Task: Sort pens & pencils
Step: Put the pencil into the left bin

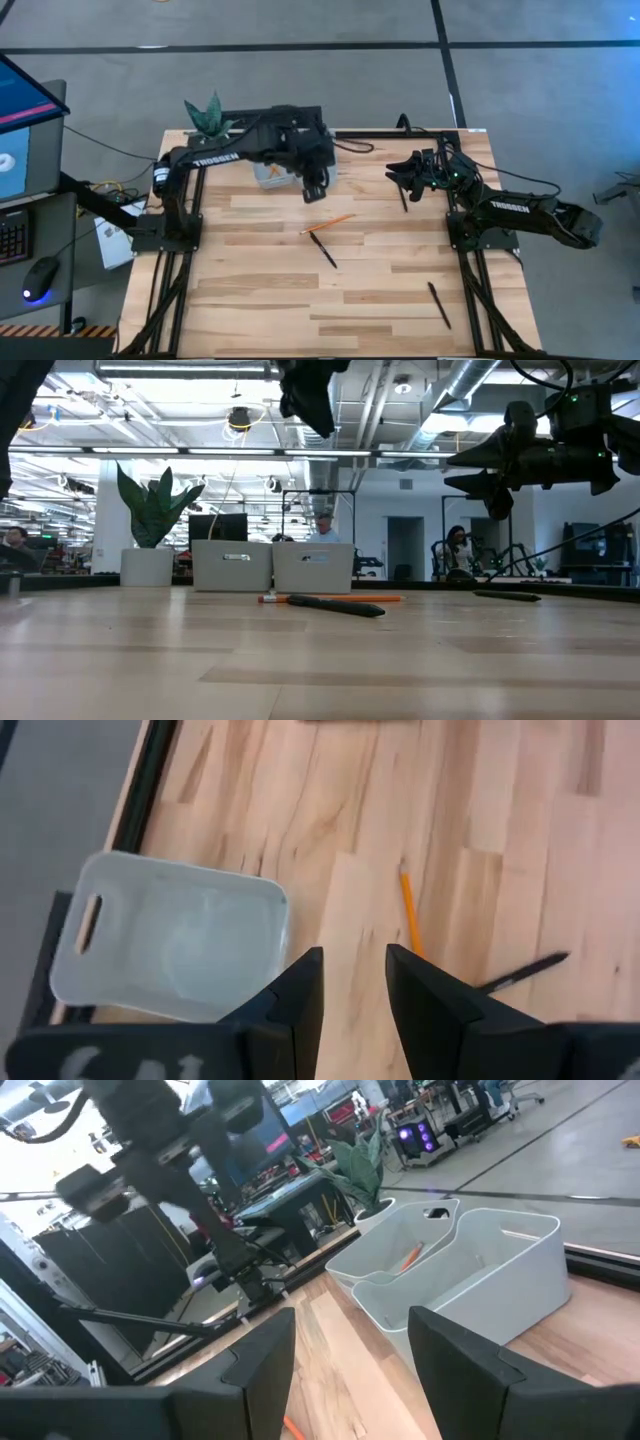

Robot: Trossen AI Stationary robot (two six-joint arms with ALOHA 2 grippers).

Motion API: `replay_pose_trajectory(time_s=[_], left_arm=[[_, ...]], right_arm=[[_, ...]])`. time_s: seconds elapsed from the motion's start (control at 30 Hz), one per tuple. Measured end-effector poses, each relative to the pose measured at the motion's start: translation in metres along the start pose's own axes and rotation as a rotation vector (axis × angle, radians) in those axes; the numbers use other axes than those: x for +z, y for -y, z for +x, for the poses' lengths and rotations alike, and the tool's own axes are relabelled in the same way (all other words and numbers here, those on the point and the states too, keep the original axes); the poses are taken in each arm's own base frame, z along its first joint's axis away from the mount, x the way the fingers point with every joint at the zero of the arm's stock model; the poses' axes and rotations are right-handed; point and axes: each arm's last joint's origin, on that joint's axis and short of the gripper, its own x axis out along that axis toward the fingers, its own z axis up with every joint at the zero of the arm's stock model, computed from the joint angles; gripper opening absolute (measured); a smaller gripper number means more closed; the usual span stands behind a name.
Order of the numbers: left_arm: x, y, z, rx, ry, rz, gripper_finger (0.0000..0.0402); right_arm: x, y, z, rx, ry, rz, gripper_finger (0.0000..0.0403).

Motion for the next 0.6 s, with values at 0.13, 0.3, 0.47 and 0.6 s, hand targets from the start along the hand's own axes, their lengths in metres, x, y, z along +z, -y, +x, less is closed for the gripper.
replay_pose_trajectory(time_s=[0.13, 0.3, 0.47, 0.6], left_arm=[[-0.003, 0.017, 0.021, 0.064, -0.080, -0.041, 0.0103], [-0.004, 0.033, 0.066, 0.077, -0.159, -0.011, 0.0103], [-0.010, 0.042, 0.105, -0.030, -0.268, -0.042, 0.0103], [-0.016, 0.048, 0.129, -0.089, -0.338, -0.045, 0.0103]], right_arm=[[0.000, 0.000, 0.000, 0.001, -0.003, 0.001, 0.0217], [-0.003, 0.001, 0.000, -0.006, -0.025, 0.015, 0.0217], [-0.003, 0.001, 0.000, -0.006, -0.034, 0.027, 0.0217], [-0.005, 0.001, 0.000, 0.016, -0.063, 0.042, 0.0217]])
